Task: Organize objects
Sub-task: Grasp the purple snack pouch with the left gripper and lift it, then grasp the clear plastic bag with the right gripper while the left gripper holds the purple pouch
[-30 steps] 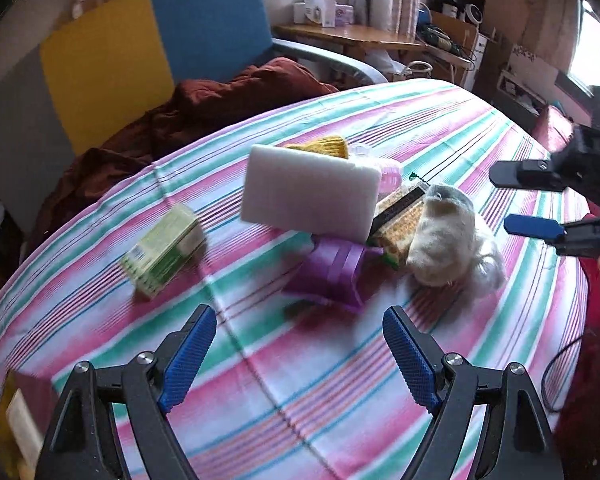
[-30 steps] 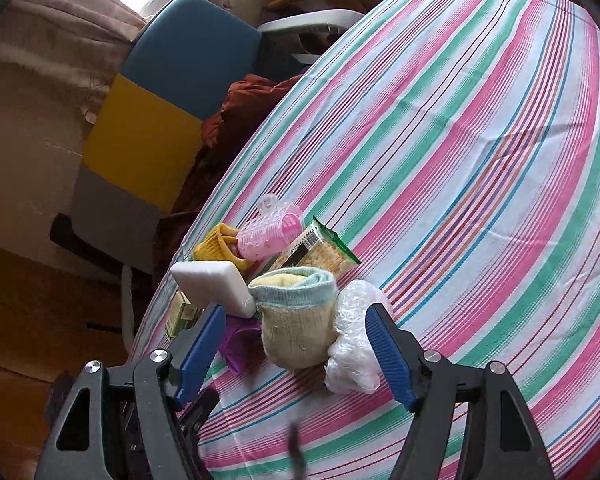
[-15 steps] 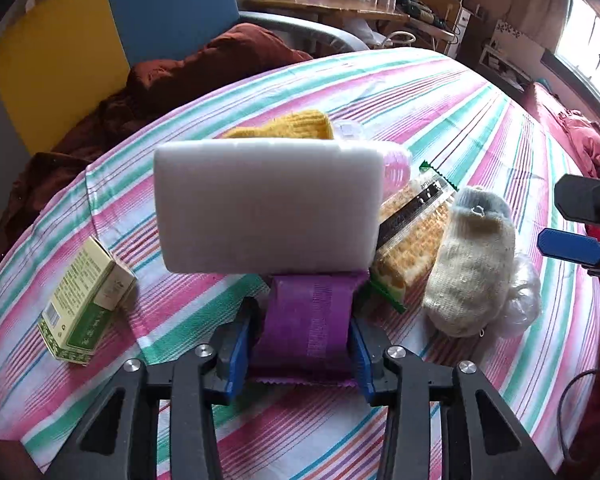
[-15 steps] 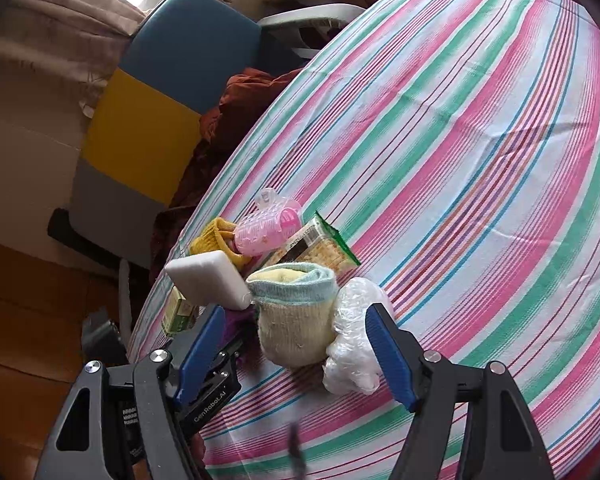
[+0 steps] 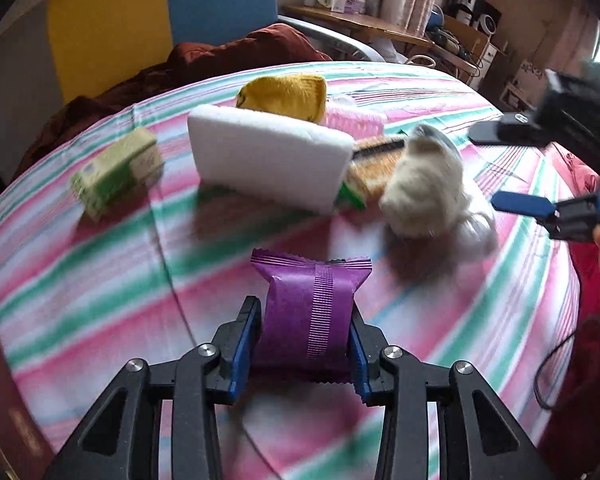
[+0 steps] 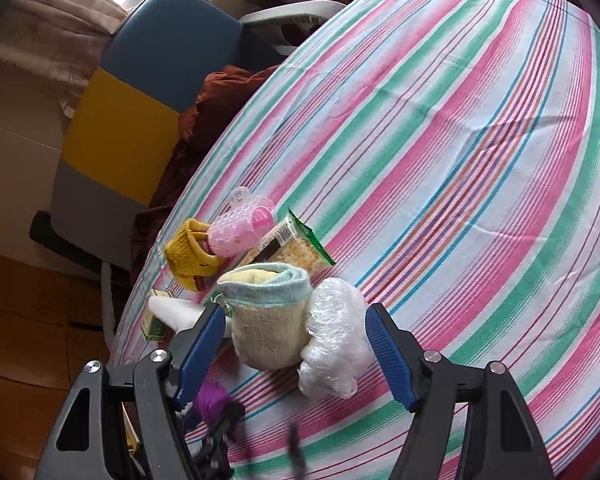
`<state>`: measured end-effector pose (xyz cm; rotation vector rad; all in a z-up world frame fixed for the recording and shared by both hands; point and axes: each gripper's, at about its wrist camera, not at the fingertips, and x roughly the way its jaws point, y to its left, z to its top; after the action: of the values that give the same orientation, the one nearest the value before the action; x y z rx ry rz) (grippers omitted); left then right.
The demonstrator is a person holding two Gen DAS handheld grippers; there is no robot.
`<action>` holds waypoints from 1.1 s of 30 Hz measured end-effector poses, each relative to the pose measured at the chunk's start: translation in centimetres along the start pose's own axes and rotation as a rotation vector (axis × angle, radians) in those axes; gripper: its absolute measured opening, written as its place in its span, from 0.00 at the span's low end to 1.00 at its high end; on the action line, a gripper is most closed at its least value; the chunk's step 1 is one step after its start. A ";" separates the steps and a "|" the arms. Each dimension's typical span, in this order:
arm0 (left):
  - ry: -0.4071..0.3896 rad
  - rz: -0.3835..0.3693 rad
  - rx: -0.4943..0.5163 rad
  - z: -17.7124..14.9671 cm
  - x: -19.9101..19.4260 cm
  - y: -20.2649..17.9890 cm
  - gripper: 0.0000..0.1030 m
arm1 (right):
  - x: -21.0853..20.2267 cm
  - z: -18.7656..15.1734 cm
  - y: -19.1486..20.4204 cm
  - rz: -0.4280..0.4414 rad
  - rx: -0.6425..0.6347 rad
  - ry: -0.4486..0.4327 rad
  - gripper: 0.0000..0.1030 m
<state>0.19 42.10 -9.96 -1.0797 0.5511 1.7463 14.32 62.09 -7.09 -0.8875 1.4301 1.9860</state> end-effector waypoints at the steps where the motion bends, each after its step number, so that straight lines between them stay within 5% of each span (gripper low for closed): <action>1: -0.003 0.002 -0.006 -0.6 -0.3 -0.1 0.39 | 0.1 0.0 0.0 -0.002 0.003 0.003 0.72; 10: -0.054 0.028 -0.010 -5.3 -2.8 -0.7 0.39 | 0.6 -0.1 -0.5 -0.049 0.009 0.022 0.70; 22: -0.080 0.008 -0.014 -5.9 -2.8 -0.5 0.39 | 2.2 -1.1 0.6 -0.123 -0.094 0.096 0.62; 29: -0.096 0.000 -0.012 -6.1 -2.9 -0.4 0.40 | 2.8 -1.6 0.8 -0.071 -0.100 0.150 0.57; 33: -0.102 -0.006 -0.015 -6.2 -3.0 -0.2 0.39 | 2.7 -2.1 1.8 0.041 -0.139 0.181 0.38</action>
<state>3.39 36.04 -10.51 -0.9960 0.4714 1.7916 11.62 59.69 -8.54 -1.1319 1.4304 2.1017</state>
